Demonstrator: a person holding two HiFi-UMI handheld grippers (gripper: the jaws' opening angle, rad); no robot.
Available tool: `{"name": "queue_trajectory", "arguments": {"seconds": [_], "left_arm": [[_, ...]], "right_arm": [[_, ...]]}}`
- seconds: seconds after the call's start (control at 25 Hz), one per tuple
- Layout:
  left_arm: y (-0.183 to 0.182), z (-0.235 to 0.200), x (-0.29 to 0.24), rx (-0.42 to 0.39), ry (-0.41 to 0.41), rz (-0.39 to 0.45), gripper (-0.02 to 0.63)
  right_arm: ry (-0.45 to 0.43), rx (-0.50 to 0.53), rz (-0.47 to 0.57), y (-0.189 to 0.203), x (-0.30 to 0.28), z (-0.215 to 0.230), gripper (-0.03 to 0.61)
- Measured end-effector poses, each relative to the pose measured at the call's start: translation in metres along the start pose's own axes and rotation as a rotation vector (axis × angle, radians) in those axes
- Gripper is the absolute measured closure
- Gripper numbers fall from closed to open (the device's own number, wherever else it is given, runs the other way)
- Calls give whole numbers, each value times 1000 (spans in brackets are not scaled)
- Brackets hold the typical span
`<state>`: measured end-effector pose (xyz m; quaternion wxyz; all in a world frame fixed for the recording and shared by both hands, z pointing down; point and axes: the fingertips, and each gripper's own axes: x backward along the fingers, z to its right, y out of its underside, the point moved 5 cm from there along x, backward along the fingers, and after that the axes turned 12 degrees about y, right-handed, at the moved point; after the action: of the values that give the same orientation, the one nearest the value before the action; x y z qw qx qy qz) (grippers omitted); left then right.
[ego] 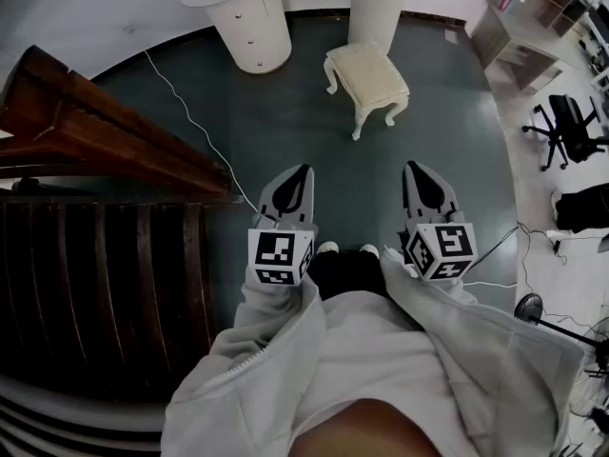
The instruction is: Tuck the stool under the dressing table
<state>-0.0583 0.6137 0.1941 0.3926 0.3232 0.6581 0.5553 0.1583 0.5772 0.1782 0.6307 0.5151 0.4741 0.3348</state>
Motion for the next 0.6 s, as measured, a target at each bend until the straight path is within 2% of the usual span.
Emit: {"name": "queue_trajectory", "arguments": {"seconds": [0.6], "left_arm": [[-2,-1,4,4,31,13,595]], "right_arm": [[30,-36,6,3,2,-7,529]]}}
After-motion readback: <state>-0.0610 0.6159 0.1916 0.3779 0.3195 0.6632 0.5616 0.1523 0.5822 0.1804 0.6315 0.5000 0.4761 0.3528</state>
